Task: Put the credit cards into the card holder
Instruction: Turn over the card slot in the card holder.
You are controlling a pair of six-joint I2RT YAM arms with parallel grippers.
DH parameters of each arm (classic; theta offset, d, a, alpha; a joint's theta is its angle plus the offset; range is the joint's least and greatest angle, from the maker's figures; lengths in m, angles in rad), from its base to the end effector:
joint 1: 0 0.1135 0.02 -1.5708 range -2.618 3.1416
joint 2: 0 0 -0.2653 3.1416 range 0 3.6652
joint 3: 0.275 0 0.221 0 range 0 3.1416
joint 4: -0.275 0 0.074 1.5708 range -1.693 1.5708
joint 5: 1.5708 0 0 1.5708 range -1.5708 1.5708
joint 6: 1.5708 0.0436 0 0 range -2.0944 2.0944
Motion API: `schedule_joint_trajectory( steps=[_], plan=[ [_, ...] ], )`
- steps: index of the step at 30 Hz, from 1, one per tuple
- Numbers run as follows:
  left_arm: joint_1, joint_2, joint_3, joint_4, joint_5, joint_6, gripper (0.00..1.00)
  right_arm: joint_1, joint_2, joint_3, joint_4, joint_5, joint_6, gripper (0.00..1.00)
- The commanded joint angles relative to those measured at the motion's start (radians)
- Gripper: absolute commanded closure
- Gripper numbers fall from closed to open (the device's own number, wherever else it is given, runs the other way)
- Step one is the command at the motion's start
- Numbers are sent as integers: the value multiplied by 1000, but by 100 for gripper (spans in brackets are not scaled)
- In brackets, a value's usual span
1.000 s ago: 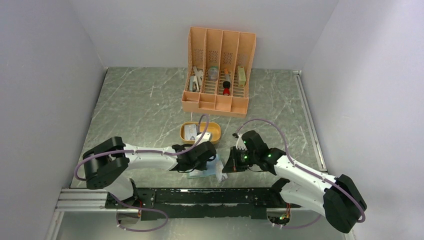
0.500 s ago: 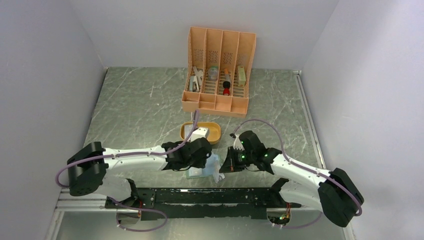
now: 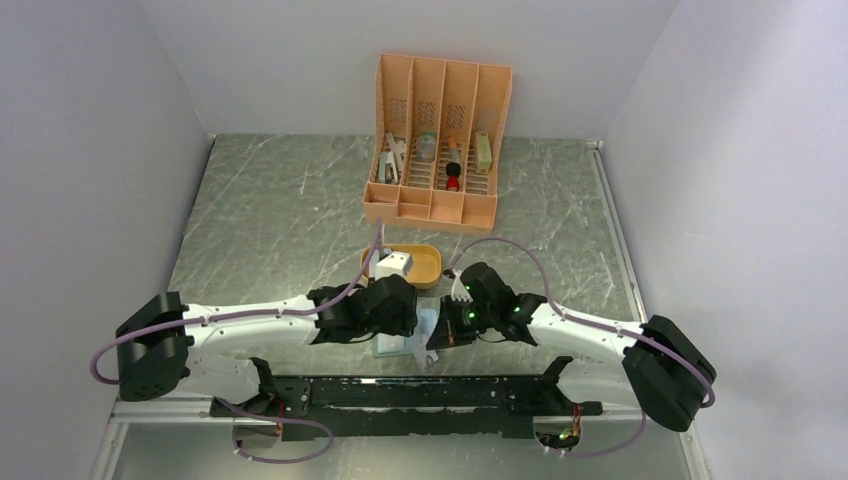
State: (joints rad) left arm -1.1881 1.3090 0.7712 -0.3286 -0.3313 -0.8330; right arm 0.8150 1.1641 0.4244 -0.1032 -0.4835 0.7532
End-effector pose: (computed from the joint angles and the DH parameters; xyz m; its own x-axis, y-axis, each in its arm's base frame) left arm 0.1025 -0.2168 0.2245 -0.7823 0.0696 -0.6190 0.3266 0.8920 -0.3125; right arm 0.1139 0.1504 0.1741 -0.9593 -0.1349 -0.2480 -0.2745 0.6504 0.7082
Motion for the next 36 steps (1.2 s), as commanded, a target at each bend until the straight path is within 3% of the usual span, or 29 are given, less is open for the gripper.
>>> schedule_joint_trajectory(
  steps=[1,8,13,18,26,36],
  plan=[
    [-3,11,20,37,9,17,41,28,22,44,44,22,11,100],
    [-2,42,23,33,12,16,41,46,39,39,61,35,21,100],
    [-3,69,27,10,-1,7,47,46,36,34,58,43,22,100],
    [-2,75,30,-10,-24,-4,61,47,13,29,31,65,17,100],
    [-1,76,22,-69,-83,-19,94,47,-53,5,-21,126,29,100],
    [-2,71,-17,-122,-140,-41,94,47,-60,1,-17,152,49,100]
  ],
)
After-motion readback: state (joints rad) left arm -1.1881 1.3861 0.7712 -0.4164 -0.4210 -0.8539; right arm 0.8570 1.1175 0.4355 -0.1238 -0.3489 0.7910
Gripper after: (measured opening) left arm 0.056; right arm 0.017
